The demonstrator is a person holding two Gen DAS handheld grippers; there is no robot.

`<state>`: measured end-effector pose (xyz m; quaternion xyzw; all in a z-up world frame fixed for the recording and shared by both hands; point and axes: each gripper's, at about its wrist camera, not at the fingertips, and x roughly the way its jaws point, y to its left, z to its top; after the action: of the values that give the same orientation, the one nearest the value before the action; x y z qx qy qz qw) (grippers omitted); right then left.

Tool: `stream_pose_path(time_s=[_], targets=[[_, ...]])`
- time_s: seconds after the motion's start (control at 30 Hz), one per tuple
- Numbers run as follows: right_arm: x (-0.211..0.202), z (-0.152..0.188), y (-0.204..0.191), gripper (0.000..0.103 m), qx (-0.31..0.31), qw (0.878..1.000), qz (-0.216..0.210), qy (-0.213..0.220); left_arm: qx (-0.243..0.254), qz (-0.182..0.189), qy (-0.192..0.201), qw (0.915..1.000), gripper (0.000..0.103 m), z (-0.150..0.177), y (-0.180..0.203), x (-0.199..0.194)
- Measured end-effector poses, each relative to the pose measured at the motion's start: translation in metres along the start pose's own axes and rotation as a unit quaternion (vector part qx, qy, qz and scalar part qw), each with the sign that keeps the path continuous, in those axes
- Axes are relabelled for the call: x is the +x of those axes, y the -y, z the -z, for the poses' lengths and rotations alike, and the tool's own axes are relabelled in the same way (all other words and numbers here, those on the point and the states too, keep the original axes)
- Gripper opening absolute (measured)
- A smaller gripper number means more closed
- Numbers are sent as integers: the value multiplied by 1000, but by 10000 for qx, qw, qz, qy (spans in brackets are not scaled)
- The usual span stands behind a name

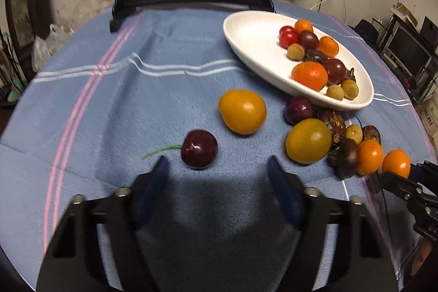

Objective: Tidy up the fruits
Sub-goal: 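Grasp a tangerine with the right tool while the left tool grasps a dark cherry, then carry the tangerine and cherry to the plate and open both tools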

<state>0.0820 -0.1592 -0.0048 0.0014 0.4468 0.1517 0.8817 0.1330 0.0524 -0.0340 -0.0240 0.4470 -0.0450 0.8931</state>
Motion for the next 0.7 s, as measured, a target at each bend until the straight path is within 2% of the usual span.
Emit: stream_pose_path(time_s=[0.13, 0.17, 0.27, 0.33, 0.43, 0.53, 0.6, 0.7], targets=[[-4, 1, -3, 38, -52, 10000, -46, 26, 138, -135, 108, 9998, 44, 1, 3, 2], [-4, 2, -2, 38, -49, 10000, -46, 41, 149, -71, 123, 9998, 24, 1, 3, 2], [-5, 1, 1, 38, 3, 10000, -20, 74, 230, 68, 303, 9993, 23, 2, 9, -6], [-3, 1, 4, 38, 59, 10000, 8, 77, 454, 82, 544, 9975, 23, 4, 17, -16], [-2, 1, 5, 38, 81, 9999, 36, 72, 526, 141, 555, 9970, 23, 3, 21, -18], [-3, 0, 3, 38, 50, 9999, 6, 102, 445, 135, 513, 9976, 23, 2, 19, -18], [-6, 0, 3, 38, 54, 9998, -12, 191, 295, 279, 564, 9976, 23, 0, 16, -24], [-20, -3, 5, 38, 150, 9983, -94, 561, 183, 397, 626, 9971, 23, -2, 17, -31]])
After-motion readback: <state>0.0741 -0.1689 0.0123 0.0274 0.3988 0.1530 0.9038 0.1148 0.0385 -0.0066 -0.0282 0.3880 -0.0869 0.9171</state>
